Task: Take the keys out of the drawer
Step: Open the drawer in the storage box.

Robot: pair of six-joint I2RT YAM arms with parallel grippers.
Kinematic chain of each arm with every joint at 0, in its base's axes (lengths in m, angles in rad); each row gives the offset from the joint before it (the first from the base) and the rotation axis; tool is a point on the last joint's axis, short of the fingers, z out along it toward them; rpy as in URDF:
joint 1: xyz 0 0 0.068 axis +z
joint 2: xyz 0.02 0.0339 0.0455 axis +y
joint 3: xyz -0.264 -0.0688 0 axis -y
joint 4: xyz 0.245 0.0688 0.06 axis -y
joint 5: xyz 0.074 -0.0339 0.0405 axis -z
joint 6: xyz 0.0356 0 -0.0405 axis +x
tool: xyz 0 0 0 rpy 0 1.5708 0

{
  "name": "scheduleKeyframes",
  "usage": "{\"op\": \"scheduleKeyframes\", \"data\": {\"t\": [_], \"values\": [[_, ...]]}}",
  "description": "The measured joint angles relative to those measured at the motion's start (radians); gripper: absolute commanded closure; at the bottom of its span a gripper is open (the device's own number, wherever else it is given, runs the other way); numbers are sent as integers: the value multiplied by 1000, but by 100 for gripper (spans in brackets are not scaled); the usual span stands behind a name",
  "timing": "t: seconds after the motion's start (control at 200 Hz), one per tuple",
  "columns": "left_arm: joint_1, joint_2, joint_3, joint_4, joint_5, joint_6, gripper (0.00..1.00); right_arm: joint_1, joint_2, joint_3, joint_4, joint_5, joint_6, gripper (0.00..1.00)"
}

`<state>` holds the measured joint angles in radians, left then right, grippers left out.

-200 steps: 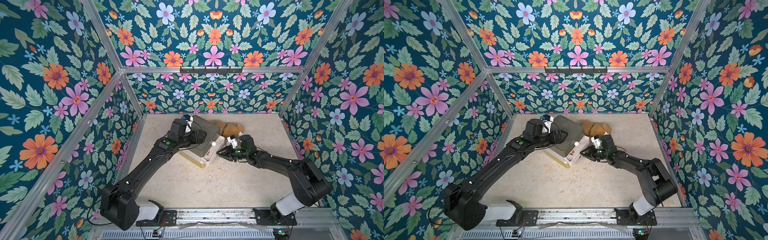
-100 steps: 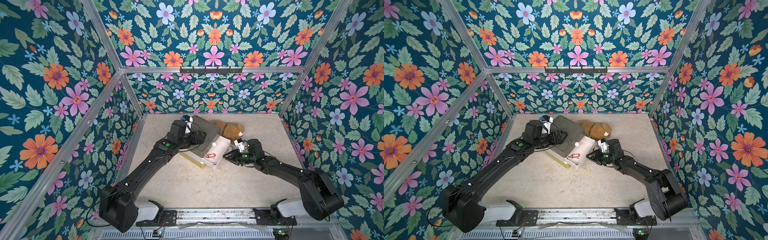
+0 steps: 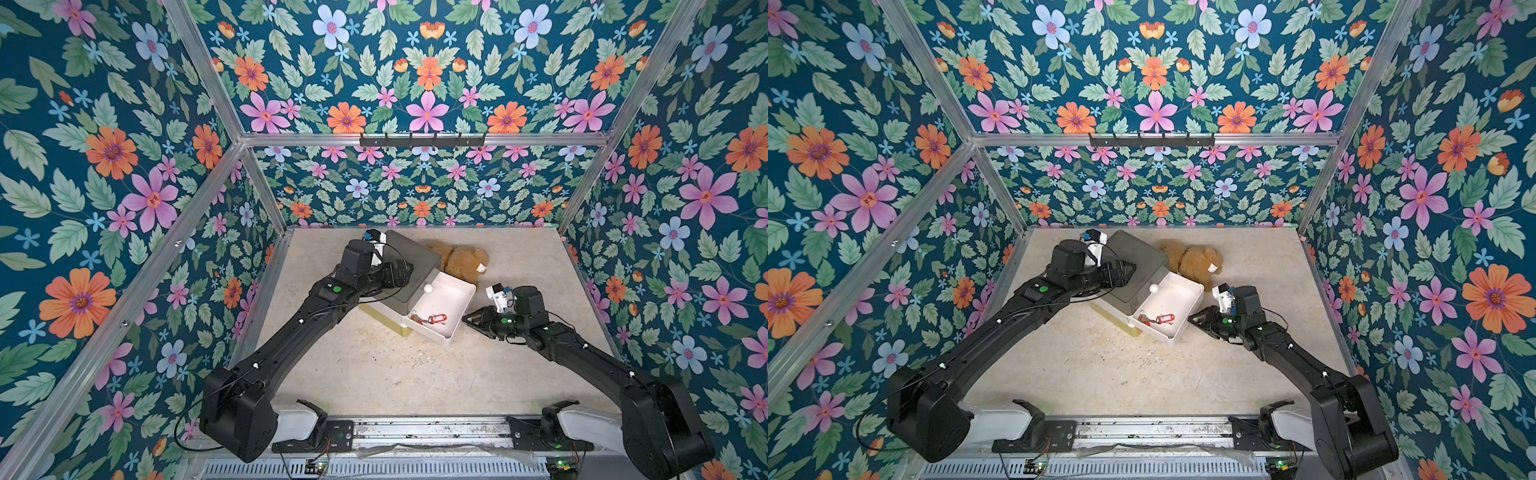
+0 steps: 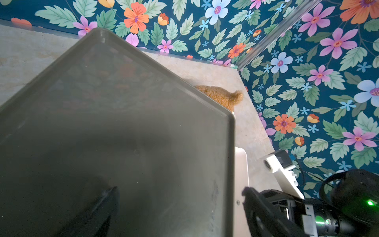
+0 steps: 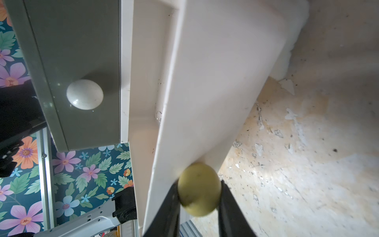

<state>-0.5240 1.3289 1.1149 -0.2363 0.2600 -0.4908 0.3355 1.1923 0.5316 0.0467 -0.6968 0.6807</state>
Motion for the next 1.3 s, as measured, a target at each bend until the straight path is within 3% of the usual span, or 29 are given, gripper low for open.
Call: {"op": "scheduleKeyframes", "data": {"t": [0.755,0.905,1.125,1.3], "values": [[0,2,-7,15,0,4,1,-37,-166,-73,-146,64,-23,81],[0,2,-7,16,0,3,1,-34,-191,-84,-186,75,-27,72],[0,9,-9,32,0,5,1,-35,-195,-84,-201,88,-31,71],[1,10,-9,34,3,11,1,-35,-190,-62,-208,92,-35,57]]}}
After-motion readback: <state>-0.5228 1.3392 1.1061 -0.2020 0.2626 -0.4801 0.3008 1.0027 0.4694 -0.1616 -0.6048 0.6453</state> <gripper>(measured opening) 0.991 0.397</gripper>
